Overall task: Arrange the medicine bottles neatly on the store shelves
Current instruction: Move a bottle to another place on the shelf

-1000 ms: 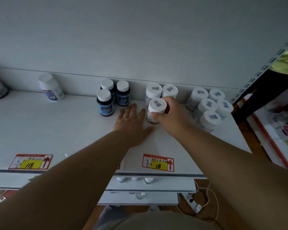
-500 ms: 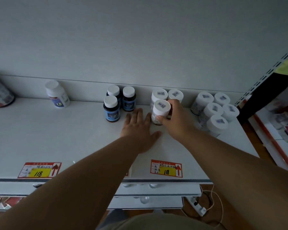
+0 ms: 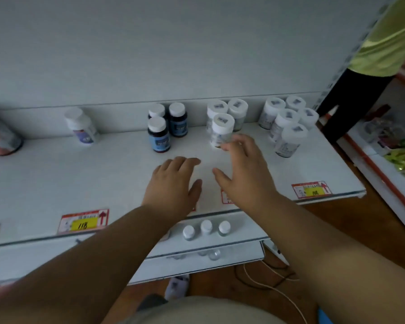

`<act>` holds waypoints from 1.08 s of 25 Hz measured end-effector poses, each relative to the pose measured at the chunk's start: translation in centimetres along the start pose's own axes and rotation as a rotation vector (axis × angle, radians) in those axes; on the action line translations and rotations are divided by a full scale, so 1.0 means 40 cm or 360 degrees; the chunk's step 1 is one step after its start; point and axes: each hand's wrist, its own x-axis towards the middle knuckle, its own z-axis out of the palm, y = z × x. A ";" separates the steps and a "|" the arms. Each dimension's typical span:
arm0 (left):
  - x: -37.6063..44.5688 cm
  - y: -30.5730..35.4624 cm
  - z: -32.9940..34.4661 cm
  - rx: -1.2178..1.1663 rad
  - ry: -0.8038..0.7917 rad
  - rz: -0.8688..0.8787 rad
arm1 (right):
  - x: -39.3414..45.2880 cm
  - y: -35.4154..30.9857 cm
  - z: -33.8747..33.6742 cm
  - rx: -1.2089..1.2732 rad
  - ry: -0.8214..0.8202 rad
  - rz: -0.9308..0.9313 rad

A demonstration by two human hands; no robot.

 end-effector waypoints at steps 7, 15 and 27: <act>-0.377 -0.016 -0.103 0.0035 0.0308 -0.0408 | -0.145 -0.187 0.018 0.0403 -0.0323 -0.0396; -0.666 -0.211 -0.221 -0.0023 0.0545 -0.0736 | -0.268 -0.547 0.108 0.0399 -0.0649 -0.0638; -0.992 -0.848 -0.199 -0.0453 0.0714 -0.0940 | -0.388 -1.013 0.723 0.0342 -0.0917 -0.0368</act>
